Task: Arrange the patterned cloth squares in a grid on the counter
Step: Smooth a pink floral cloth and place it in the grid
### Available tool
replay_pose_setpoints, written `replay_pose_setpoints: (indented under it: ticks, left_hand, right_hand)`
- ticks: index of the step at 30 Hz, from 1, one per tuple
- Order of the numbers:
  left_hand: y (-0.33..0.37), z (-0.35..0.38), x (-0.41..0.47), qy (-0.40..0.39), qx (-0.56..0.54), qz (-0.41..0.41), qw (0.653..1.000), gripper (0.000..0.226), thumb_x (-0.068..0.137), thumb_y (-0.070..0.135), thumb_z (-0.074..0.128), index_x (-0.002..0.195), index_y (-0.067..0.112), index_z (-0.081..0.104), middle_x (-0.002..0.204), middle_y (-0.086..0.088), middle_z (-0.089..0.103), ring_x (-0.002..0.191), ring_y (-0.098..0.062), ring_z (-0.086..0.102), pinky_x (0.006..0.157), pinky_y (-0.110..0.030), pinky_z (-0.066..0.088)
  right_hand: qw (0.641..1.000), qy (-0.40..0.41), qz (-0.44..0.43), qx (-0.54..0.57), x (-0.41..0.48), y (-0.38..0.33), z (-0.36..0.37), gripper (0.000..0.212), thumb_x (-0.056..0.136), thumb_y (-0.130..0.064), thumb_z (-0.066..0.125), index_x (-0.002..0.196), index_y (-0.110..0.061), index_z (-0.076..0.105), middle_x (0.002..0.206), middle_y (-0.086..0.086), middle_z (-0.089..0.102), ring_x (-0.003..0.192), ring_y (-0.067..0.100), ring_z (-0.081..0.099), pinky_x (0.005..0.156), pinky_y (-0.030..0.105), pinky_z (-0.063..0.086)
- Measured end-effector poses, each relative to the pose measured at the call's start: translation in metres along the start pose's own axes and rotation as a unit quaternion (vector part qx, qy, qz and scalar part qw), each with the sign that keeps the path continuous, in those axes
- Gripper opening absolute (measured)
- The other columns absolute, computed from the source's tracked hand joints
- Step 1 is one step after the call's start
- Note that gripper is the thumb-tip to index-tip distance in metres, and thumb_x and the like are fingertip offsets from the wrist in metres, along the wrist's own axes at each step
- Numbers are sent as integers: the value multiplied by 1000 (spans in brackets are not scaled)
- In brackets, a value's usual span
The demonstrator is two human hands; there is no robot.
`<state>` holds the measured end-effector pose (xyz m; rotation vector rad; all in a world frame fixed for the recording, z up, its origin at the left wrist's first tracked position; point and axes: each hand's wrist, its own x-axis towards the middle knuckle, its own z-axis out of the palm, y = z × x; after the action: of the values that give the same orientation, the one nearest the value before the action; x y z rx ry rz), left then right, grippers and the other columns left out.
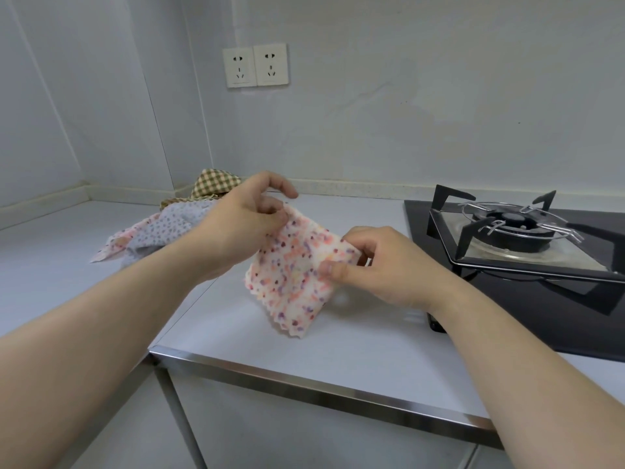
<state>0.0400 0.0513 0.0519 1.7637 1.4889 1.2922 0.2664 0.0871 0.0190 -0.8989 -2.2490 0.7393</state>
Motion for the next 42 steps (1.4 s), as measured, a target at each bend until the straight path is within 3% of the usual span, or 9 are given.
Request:
replay_pose_setpoints:
  ticks: [5, 11, 14, 19, 27, 32, 37, 39, 42]
  left_hand:
    - [6, -2, -4, -42, 156, 36, 986, 52, 88, -9, 51, 90, 36, 77, 95, 11, 75, 97, -13, 68, 93, -40, 57]
    - [14, 1, -8, -77, 249, 57, 964, 19, 80, 14, 66, 90, 30, 69, 81, 13, 69, 74, -1, 63, 59, -19, 47]
    - [13, 2, -9, -99, 288, 82, 949, 17, 82, 31, 78, 93, 32, 66, 85, 11, 68, 79, -4, 62, 63, -22, 48]
    - [13, 0, -9, -113, 333, 129, 927, 17, 81, 29, 79, 92, 31, 65, 84, 11, 67, 81, -6, 59, 68, -24, 46]
    - [16, -5, -9, -101, 370, 185, 905, 13, 80, 43, 79, 86, 33, 73, 95, 16, 71, 90, -4, 63, 80, -30, 50]
    - [13, -11, -5, -93, 417, 179, 886, 19, 86, 44, 70, 88, 29, 81, 100, 15, 71, 92, -6, 62, 75, -12, 38]
    - [27, -22, -6, -19, 279, 112, 954, 2, 83, 34, 79, 85, 34, 79, 86, 13, 75, 87, -8, 69, 83, -37, 55]
    - [30, -25, -7, -12, 172, 64, 983, 10, 83, 22, 81, 86, 31, 79, 85, 5, 77, 85, -18, 74, 86, -44, 59]
    - [31, -28, -9, -28, 101, 51, 993, 12, 85, 15, 80, 89, 26, 79, 86, -11, 77, 90, -38, 73, 89, -63, 55]
  right_hand:
    - [999, 21, 6, -31, 1, 1, 2, 24, 83, -45, 79, 74, -26, 69, 86, -7, 63, 69, 3, 53, 64, 21, 43]
    - [996, 59, -50, -38, 1, 1, 6, 28, 78, -41, 85, 66, -26, 66, 80, -5, 59, 70, 10, 54, 66, 28, 45]
    - [990, 81, -93, -71, 1, 5, 10, 34, 78, -40, 86, 65, -18, 64, 80, -2, 58, 70, 16, 53, 64, 31, 45]
    - [969, 121, -164, -138, 2, 10, 12, 32, 80, -38, 84, 66, -15, 67, 77, -7, 56, 70, 10, 49, 62, 13, 32]
    - [945, 168, -196, -200, 4, 12, 11, 36, 84, -53, 63, 73, -20, 71, 81, -11, 56, 80, 12, 49, 67, 33, 46]
    - [939, 186, -188, -219, 3, 10, 11, 34, 83, -53, 66, 69, -21, 68, 81, -14, 55, 79, 9, 46, 64, 34, 47]
    - [973, 144, -132, -127, 3, 3, 11, 33, 74, -47, 84, 71, -22, 63, 82, -14, 55, 76, 6, 49, 67, 24, 41]
    - [985, 123, -96, -74, 1, -2, 10, 36, 70, -39, 91, 79, -23, 59, 80, -11, 54, 72, 7, 47, 62, 20, 37]
    - [991, 104, -75, -27, -1, -8, 10, 42, 68, -36, 93, 79, -18, 57, 80, -1, 56, 68, 14, 44, 63, 29, 40]
